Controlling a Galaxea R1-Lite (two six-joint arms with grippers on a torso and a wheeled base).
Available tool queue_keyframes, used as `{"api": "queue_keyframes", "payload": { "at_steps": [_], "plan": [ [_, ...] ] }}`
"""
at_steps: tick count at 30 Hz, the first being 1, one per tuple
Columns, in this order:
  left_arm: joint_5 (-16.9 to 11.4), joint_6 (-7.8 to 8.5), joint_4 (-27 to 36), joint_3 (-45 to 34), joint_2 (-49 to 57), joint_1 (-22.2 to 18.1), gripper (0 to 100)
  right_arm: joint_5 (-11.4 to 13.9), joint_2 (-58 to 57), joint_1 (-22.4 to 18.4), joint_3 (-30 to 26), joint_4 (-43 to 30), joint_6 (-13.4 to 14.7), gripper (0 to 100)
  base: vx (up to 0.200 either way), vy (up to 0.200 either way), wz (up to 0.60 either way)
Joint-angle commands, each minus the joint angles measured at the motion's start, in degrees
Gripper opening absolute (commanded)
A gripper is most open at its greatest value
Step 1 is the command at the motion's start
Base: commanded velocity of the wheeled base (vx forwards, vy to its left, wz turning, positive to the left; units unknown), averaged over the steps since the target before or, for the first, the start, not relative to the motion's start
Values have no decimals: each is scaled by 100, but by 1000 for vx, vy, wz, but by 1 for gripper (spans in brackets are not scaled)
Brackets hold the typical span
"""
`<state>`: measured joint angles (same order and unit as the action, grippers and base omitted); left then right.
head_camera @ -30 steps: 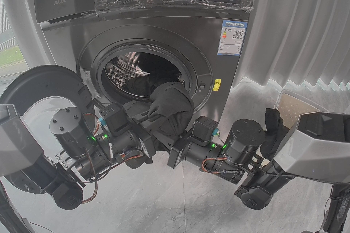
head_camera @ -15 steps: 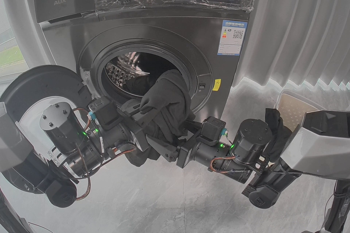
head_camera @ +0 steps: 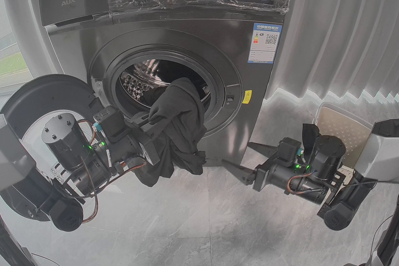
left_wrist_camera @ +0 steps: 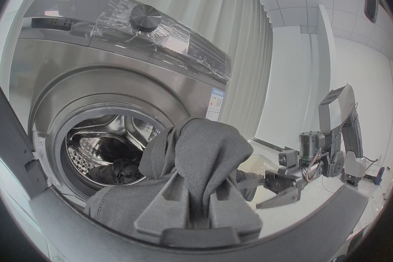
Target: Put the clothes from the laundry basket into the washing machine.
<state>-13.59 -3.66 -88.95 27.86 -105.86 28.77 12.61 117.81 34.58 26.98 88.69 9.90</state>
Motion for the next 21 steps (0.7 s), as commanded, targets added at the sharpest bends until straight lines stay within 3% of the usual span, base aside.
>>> {"api": "queue_keyframes", "payload": {
  "at_steps": [1,2,5,7,12,17,21],
  "plan": [
    [76,14,1,-61,-101,-258,0,524,-144,-901,-175,17,-260,100,0,0,0],
    [94,23,1,-70,-101,-275,0,532,-144,-901,-167,17,-260,100,0,0,0],
    [709,155,10,-509,-66,-486,0,559,-179,-927,-140,17,-287,100,0,0,0],
    [946,128,10,-536,-110,-522,0,559,-241,-901,-149,26,-287,100,0,0,0],
    [1043,172,10,-527,-154,-653,0,550,-469,-857,-158,17,-287,100,0,0,0],
    [1324,164,10,-588,-154,-645,0,550,-531,-778,-175,17,-278,100,0,0,0],
    [1289,155,19,-588,-128,-645,0,541,-513,-760,-175,17,-278,100,0,0,0]
  ]
}}
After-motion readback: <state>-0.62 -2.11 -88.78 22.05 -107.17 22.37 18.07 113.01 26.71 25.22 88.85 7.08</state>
